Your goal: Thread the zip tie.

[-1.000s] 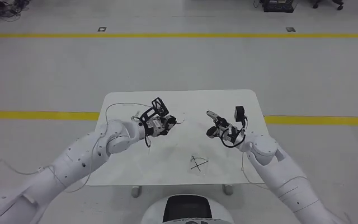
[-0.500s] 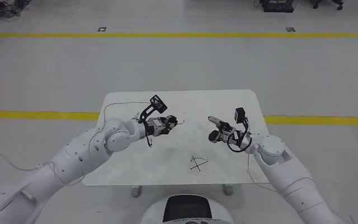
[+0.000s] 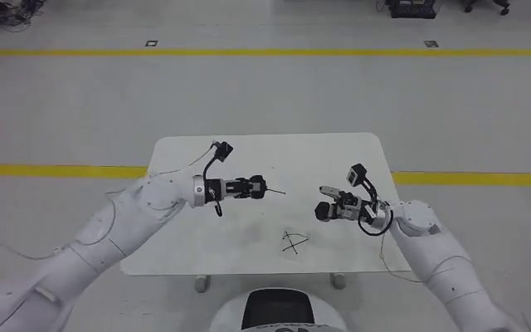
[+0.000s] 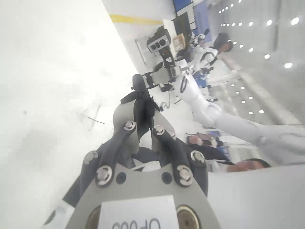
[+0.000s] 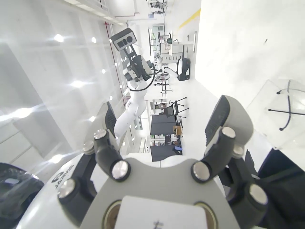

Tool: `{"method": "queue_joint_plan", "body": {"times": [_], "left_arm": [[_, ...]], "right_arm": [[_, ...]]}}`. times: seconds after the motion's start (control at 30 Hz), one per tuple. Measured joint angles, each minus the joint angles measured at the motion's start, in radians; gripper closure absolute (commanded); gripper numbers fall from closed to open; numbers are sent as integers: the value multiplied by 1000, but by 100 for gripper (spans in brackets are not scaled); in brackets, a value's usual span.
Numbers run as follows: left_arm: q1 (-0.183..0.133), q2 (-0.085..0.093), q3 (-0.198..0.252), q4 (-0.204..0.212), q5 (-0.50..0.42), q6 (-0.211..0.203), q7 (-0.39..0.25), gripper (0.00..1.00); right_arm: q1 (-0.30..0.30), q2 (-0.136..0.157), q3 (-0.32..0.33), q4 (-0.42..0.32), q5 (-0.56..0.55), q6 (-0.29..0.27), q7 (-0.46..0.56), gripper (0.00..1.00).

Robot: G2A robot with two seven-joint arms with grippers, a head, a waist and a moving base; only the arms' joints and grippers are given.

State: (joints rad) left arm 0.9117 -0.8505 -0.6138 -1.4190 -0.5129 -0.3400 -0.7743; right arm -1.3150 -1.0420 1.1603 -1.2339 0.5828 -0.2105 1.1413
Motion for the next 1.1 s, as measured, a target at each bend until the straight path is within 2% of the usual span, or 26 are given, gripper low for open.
{"method": "queue_joint_plan", "body": {"times": [0.1,0.17,0.37,0.43,0.5,0.53,0.63,0.73,0.83,0.97,1.1], "left_arm": [[38,-27,-68,40,-75,0,-84,100],[46,-38,-97,48,-62,0,-100,100],[47,-38,-94,46,-51,0,-98,100],[62,-42,-92,42,-92,8,-104,100],[70,-47,-88,55,-145,13,-120,100],[79,-54,-84,63,-189,13,-136,100],[86,-70,-73,94,-311,13,-178,100],[85,-88,-55,132,-364,5,-193,100],[81,-108,-41,171,-398,0,-183,100],[79,-134,-36,202,-427,0,-147,100],[74,-139,-42,204,-423,0,-141,100]], "right_arm": [[27,-10,-20,47,63,-44,94,0],[34,-12,-23,64,83,-53,118,0],[33,-11,-22,59,79,-52,113,0],[29,-13,-32,48,55,-75,107,0],[33,-17,-41,59,66,-110,145,0],[41,-21,-45,80,88,-129,173,0],[67,-34,-53,113,100,-131,214,0],[81,-52,-48,130,112,-129,246,0],[96,-73,-49,152,119,-129,250,0],[123,-102,-50,184,120,-130,249,0],[126,-105,-48,186,118,-130,249,0]]}}
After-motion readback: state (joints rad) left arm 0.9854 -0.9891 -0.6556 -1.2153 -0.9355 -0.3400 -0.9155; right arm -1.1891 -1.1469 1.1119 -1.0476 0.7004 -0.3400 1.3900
